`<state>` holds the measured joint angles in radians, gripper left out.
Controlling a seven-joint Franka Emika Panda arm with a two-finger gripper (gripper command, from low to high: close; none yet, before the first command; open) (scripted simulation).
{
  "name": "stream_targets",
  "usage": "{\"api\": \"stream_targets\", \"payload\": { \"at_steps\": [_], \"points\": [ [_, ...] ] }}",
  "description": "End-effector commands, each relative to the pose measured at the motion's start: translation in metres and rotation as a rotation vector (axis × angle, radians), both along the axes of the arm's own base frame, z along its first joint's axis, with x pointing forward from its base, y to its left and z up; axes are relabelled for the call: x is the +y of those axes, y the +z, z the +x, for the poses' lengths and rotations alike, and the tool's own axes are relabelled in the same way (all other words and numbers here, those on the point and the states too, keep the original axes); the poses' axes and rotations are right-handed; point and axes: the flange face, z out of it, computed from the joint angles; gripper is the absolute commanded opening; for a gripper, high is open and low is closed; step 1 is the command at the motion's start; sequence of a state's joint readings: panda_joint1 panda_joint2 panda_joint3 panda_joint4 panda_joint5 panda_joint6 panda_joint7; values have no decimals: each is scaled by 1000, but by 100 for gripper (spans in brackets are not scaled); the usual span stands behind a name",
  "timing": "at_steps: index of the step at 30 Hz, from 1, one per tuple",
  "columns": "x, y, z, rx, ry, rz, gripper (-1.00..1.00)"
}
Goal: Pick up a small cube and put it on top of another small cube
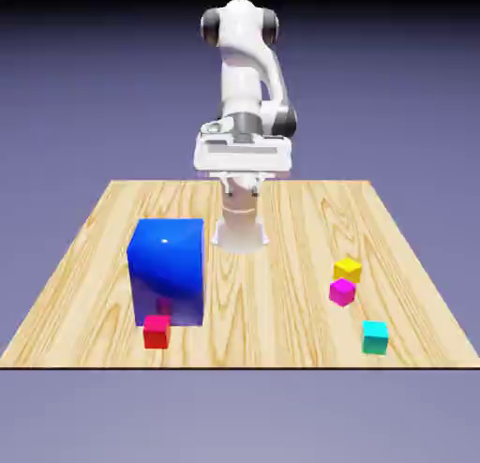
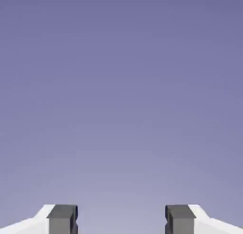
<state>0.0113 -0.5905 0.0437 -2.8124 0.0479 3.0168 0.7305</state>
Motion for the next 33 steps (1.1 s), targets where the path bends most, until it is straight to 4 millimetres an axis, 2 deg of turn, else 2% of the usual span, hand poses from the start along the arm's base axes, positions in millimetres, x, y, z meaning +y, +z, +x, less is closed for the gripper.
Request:
{"api": "stream_targets", "payload": {
  "at_steps": [1,9,16,25,33],
  "points": [
    [11,3,-3,2,12,5,0],
    [96,12,-42,33,114,31,0],
    [162,-1,-86,74,209,35,0],
    [228,-45,-145,140,325,17,0],
    [262,-107,-191,204,414,-13,0]
  ]
}}
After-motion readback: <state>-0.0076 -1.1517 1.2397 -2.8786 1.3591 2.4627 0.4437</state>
